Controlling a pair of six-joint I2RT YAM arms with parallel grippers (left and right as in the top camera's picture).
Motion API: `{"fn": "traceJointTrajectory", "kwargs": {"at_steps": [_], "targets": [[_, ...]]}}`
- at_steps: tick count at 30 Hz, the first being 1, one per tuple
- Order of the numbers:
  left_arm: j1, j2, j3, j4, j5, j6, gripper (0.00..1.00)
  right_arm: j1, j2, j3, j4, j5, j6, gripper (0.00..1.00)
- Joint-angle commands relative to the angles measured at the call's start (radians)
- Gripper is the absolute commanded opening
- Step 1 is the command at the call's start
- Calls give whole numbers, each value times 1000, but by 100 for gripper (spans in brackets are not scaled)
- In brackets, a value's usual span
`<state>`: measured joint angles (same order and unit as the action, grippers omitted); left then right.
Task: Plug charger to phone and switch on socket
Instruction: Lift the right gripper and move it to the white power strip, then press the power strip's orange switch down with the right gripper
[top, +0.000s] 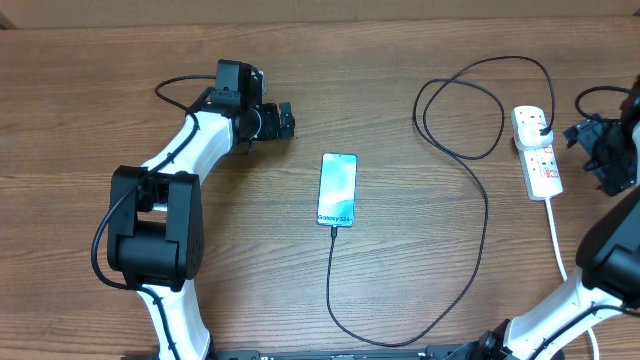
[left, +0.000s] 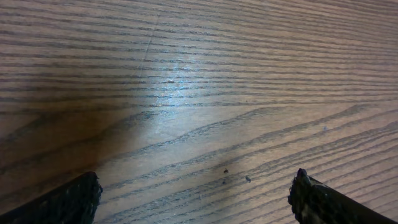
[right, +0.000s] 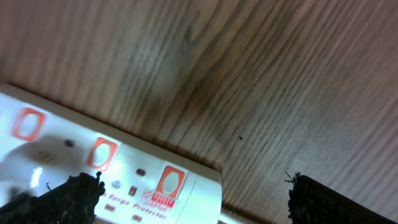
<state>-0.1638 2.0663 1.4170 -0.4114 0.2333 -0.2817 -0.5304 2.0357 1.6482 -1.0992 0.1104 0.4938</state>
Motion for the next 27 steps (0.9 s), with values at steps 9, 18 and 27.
{"fn": "traceJointTrajectory", "kwargs": {"at_steps": [9,18,27], "targets": [[-6,-18,5,0,-12,5,100,-3,105,-5,33,-56,3,100],[-6,-18,5,0,-12,5,100,-3,108,-5,81,-88,-5,100],[-6,-18,5,0,-12,5,100,-1,122,-17,83,-91,-5,100]]}}
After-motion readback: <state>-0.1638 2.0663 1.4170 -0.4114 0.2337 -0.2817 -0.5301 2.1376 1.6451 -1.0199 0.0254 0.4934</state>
